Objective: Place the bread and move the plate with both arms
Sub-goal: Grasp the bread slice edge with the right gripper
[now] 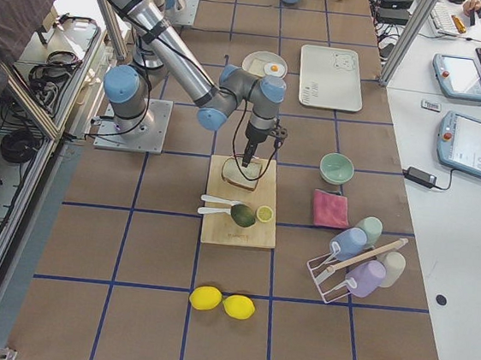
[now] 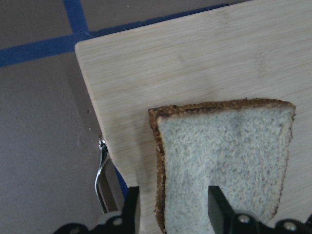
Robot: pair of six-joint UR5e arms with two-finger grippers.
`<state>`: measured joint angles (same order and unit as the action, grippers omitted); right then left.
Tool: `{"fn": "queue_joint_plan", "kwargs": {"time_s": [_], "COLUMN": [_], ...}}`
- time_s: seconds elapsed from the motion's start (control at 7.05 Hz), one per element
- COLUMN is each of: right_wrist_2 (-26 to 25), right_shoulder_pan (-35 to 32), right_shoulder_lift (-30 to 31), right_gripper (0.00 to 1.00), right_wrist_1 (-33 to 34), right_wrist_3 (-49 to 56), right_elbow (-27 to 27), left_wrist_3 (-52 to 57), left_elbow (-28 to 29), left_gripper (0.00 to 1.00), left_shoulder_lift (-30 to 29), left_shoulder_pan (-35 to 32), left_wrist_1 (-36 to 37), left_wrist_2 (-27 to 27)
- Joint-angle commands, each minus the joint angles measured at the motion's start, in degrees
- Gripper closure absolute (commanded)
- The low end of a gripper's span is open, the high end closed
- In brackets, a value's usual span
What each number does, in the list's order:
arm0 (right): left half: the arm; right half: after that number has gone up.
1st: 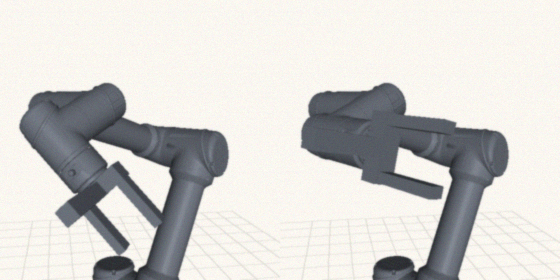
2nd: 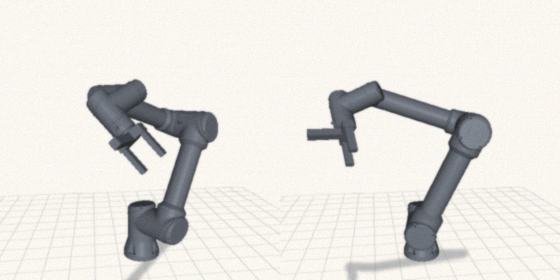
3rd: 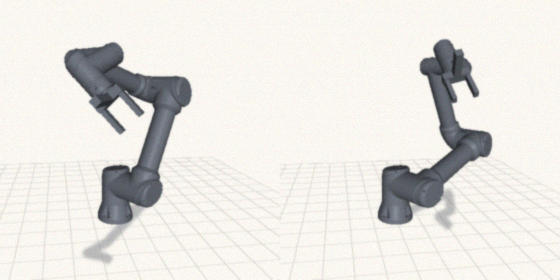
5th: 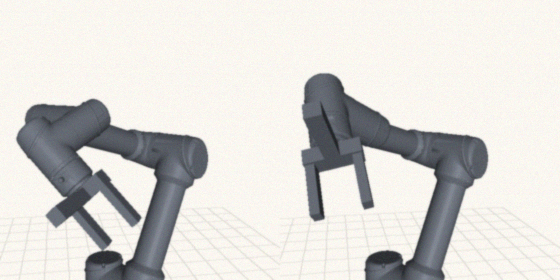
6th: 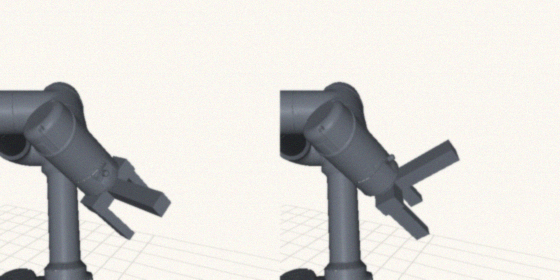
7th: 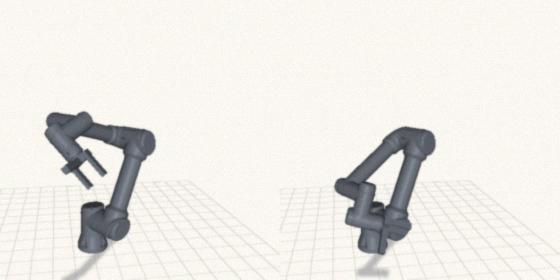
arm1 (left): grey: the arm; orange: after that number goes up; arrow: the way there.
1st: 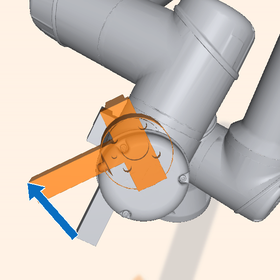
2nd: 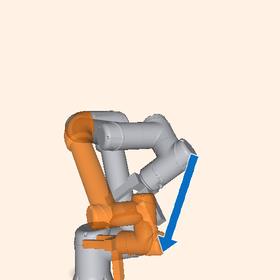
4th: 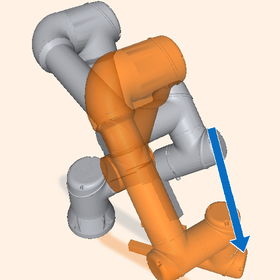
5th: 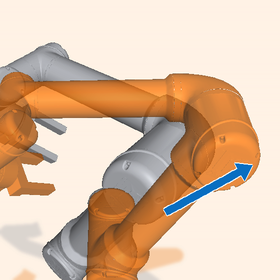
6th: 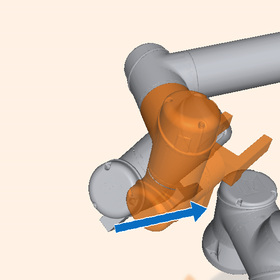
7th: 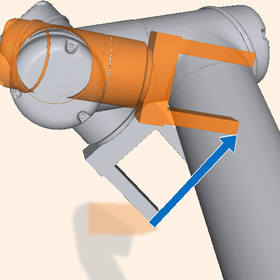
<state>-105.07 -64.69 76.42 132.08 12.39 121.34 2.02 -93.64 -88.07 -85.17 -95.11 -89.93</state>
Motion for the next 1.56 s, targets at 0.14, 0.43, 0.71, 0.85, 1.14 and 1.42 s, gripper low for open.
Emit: {"fn": "queue_joint_plan", "kwargs": {"time_s": [0.14, 0.43, 0.71, 0.85, 1.14, 1.42], "right_wrist_2": [-0.31, 0.04, -0.14, -0.14, -0.05, -0.49], "right_shoulder_pan": [0.01, 0.01, 0.01, 0.01, 0.01, 0.01], "right_shoulder_lift": [-0.58, -0.66, -0.84, -0.84, -0.75, -0.23], "right_gripper": [0.77, 0.78, 0.81, 0.97, 1.00, 1.00], "right_wrist_1": [-0.16, 0.01, 0.19, 0.02, 0.19, 0.28], "right_wrist_3": [1.94, 1.77, 1.51, 0.98, 0.53, 0.62], "right_elbow": [0.04, 0.04, -0.13, -0.05, -0.22, -0.31], "left_wrist_3": [0.00, 0.09, 0.35, 0.35, 0.35, 0.53], "left_elbow": [0.12, 0.12, 0.03, 0.12, 0.12, 0.12], "left_gripper": [0.00, 0.00, 0.00, 0.00, 0.00, 0.00], "left_shoulder_lift": [-0.08, 0.01, -0.08, 0.01, 0.01, 0.01], "left_shoulder_pan": [0.00, 0.00, 0.00, 0.00, 0.00, 0.00], "left_wrist_1": [0.10, 0.10, 0.10, 0.10, 0.10, 0.10], "left_wrist_2": [0.02, 0.02, -0.07, -0.07, -0.07, -0.07]}}
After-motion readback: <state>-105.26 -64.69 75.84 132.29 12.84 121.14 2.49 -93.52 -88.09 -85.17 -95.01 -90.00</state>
